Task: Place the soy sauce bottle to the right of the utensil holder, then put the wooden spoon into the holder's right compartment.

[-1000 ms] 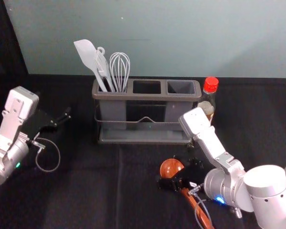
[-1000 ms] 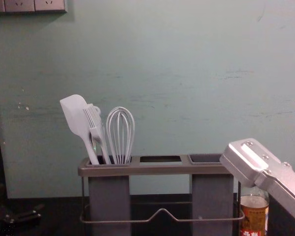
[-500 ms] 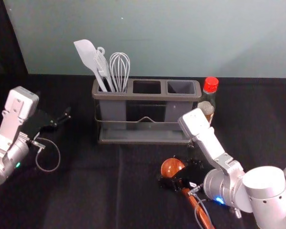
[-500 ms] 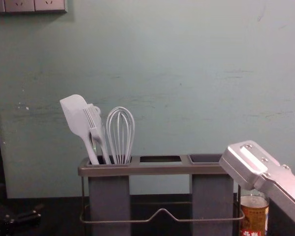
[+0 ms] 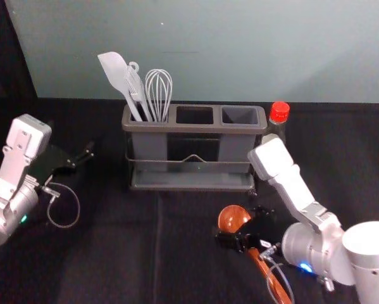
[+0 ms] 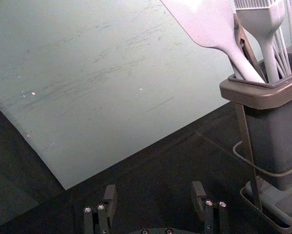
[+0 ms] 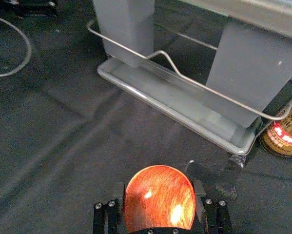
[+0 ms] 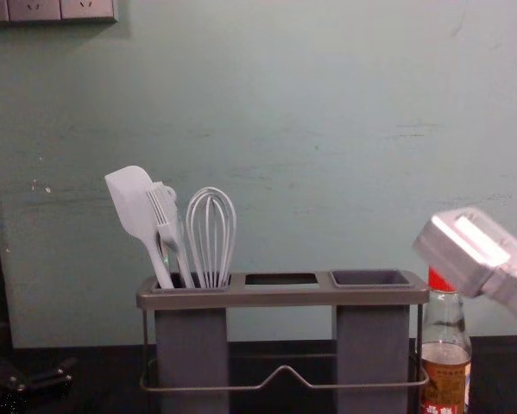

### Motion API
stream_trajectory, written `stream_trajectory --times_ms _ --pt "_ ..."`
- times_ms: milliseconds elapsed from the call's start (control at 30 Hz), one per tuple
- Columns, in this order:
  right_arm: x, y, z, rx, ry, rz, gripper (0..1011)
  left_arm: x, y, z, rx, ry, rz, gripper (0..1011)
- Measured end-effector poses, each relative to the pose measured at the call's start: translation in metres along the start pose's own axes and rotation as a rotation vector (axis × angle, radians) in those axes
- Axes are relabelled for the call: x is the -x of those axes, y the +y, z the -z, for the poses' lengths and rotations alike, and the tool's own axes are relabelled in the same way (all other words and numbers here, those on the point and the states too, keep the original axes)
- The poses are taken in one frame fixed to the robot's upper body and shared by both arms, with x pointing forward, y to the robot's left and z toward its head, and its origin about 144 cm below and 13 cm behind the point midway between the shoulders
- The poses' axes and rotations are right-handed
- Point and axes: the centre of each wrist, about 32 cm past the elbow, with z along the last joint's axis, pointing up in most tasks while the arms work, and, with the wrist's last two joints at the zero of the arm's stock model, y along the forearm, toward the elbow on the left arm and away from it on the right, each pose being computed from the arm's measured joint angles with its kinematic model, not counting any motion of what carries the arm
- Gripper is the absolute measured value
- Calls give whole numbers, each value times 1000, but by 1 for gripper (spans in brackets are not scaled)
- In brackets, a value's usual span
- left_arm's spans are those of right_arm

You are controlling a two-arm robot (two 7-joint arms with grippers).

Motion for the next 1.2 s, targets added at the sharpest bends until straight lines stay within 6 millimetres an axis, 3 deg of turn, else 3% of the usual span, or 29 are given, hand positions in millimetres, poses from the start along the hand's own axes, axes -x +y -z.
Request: stream_trajectory --times_ms 600,1200 --pt "-11 -58 20 -318 -88 -73 840 0 0 0 0 0 0 1005" --pt "-9 -52 66 -908 -187 23 840 0 0 0 0 0 0 1005"
